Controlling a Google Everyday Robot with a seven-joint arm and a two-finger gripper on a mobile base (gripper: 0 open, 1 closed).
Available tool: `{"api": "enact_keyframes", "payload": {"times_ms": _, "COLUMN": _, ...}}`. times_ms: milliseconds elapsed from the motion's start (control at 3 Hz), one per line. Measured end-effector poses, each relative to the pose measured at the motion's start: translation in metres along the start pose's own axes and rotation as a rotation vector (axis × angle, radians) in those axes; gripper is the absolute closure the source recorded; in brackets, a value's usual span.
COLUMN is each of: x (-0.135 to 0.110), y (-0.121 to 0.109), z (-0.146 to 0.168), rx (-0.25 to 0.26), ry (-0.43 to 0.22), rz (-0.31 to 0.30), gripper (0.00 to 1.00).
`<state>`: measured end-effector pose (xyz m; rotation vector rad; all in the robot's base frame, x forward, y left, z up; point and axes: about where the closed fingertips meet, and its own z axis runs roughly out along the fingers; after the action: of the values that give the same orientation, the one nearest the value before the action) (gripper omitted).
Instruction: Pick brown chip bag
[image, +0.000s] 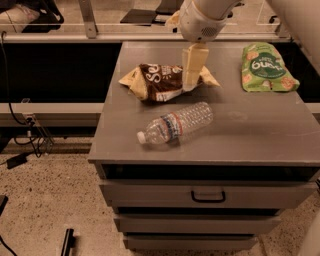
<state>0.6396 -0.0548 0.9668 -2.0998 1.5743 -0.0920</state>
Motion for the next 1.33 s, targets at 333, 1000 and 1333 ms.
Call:
{"api": "enact_keyframes", "payload": {"times_ms": 333, "x": 0.011, "y": -0.007, "z": 0.035, "rx": 0.005, "ry": 0.029, "rz": 0.044, "gripper": 0.00}}
{"api": "enact_keyframes", "payload": {"times_ms": 1000, "x": 0.021, "y": -0.005, "z": 0.083, "rx": 0.002, "ry": 0.034, "rz": 0.113, "gripper": 0.00}}
{"api": "enact_keyframes", "payload": {"times_ms": 1333, "x": 0.026, "y": -0.006, "z": 0.093, "rx": 0.023, "ry": 0.048, "rz": 0.144, "gripper": 0.26}}
